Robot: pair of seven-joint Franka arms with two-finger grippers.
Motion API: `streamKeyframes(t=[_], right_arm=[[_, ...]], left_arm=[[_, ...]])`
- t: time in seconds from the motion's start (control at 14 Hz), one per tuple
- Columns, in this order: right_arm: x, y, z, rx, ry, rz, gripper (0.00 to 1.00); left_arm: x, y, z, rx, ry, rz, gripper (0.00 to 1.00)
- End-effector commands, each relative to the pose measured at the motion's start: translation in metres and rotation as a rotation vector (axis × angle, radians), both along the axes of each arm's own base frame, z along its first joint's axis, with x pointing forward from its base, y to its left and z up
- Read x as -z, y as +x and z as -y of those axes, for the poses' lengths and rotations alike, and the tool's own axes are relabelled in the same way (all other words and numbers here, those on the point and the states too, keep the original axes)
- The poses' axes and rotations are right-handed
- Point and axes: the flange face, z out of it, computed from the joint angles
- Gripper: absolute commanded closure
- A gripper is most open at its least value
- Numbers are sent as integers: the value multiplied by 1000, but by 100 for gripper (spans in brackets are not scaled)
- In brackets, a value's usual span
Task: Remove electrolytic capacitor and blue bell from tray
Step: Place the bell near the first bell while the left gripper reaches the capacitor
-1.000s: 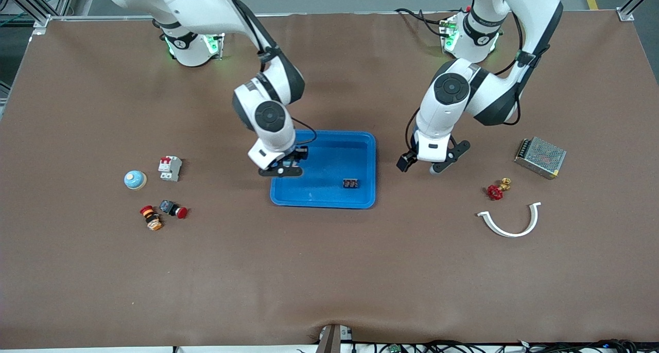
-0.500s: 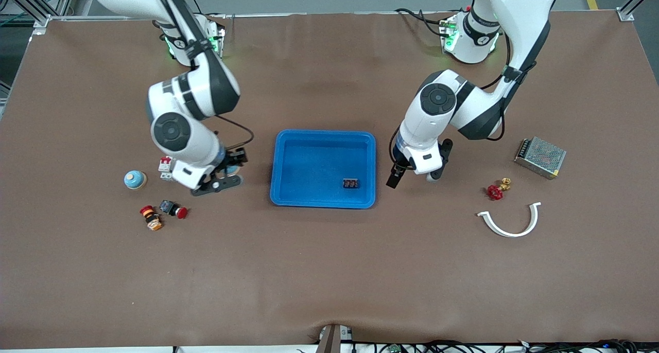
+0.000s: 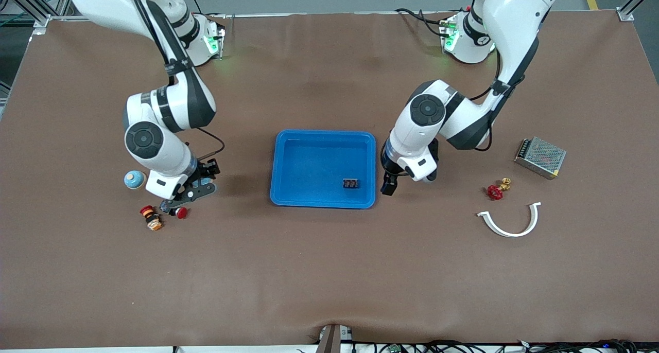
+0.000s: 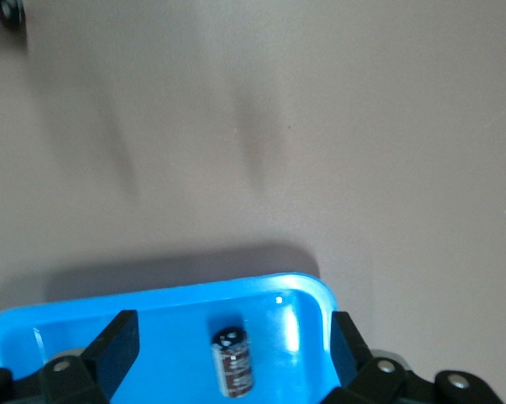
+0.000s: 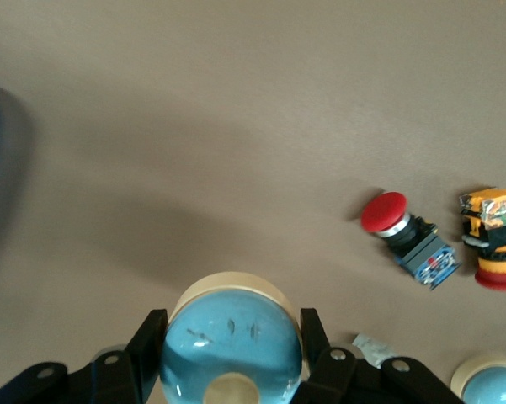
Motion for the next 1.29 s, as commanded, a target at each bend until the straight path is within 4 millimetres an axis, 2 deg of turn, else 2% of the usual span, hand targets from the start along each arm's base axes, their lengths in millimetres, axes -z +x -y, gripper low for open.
streamKeyframes(t=[0.0, 0.21, 0.5, 0.79, 1.21], right_arm=[[9, -16, 18, -20, 4, 2, 73], [22, -24, 21, -18, 6, 3, 73], [54, -39, 27, -16, 25, 74, 73], [69, -42, 27, -13, 23, 62, 73], [98, -47, 20, -15, 32, 87, 73]], left_arm=[[11, 15, 16, -97, 15, 34, 0], [30, 19, 37, -115, 24, 40, 0], [44, 7, 62, -73, 26, 30, 0], [65, -3, 84, -39, 65, 44, 0], [79, -8, 90, -33, 75, 32, 0]])
